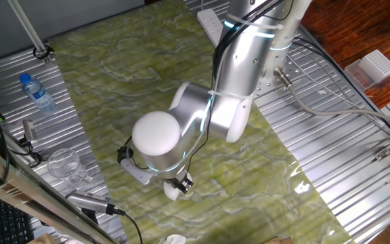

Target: Clean the tabletop with a sponge

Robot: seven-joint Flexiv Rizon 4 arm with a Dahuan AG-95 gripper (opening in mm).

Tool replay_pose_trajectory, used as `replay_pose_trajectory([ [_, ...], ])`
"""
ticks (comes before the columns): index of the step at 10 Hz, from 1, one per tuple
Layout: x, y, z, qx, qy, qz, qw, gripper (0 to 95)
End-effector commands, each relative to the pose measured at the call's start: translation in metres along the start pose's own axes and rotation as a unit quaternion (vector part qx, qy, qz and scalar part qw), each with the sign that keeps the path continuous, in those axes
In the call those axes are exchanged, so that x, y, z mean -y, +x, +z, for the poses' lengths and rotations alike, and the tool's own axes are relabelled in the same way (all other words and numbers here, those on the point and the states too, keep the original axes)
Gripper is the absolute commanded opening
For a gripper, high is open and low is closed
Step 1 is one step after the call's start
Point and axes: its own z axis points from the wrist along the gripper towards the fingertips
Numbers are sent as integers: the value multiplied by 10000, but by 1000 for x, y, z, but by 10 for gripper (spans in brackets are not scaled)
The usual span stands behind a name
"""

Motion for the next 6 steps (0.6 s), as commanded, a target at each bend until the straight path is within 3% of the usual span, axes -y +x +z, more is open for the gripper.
replay_pose_trajectory([
  [1, -2, 9, 0, -63, -16, -1, 10000, 0],
  [6, -6, 24, -1, -151, 23, -85, 9998, 0],
])
